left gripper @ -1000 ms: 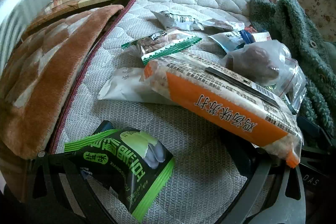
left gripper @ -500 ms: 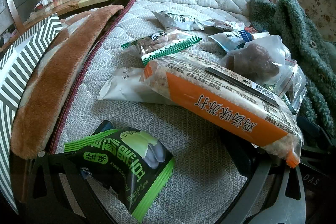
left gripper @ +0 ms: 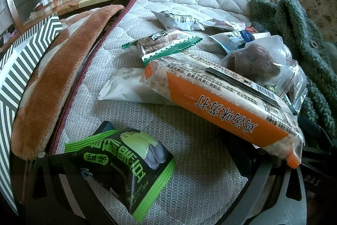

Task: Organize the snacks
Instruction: 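Lower the left gripper onto the small green snack packet and close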

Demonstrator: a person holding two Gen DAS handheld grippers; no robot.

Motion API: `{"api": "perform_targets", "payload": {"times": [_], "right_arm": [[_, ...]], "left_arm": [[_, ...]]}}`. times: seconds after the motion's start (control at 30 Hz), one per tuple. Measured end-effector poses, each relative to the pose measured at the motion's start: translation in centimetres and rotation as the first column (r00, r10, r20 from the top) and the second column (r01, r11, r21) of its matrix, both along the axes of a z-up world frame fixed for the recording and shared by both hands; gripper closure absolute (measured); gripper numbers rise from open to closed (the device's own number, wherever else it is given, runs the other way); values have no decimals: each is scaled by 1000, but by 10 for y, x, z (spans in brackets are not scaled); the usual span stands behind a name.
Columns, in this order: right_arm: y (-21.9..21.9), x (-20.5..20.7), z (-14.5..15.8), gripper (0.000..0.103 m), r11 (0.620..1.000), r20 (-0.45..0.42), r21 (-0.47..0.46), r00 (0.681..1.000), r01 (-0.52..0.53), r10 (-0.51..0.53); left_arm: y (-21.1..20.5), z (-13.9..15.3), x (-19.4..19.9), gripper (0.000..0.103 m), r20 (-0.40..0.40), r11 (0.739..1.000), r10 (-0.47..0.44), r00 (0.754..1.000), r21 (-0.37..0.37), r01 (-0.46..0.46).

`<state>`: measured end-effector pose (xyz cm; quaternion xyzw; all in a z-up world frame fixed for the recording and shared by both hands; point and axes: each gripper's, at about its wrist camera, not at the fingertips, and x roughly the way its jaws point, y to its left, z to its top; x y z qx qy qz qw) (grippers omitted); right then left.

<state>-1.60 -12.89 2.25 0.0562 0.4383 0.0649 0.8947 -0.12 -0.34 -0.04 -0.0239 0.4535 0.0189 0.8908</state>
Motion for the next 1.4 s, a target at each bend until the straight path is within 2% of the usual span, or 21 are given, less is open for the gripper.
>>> {"api": "perform_targets", "payload": {"times": [0.33,0.5,0.67,0.87,1.03,1.27,1.4], "right_arm": [[0,0,0,0,1000,0,1,1000,0,0],[0,0,0,0,1000,-1,1,1000,0,0],[1,-1,1,0,1000,-10,-4,1000,-8,8],[4,-4,12,0,1000,-126,4,992,-30,30],[11,-11,25,0,994,-128,58,986,-96,103],[39,-7,54,0,967,-65,110,969,-229,237],[54,-2,62,0,956,-57,88,957,-279,285]], "left_arm": [[1,2,0,1,-7,1000,1,1000,1,-1],[4,5,4,1,-43,1000,-29,999,-13,28],[10,10,-6,1,-72,1000,-15,997,-21,13],[34,25,-27,1,-79,997,25,997,-67,-31],[52,35,-36,1,-82,993,80,993,-85,-87],[69,50,-49,1,-57,992,108,993,-61,-111],[75,47,-51,1,-75,992,111,991,-49,-115]]}}
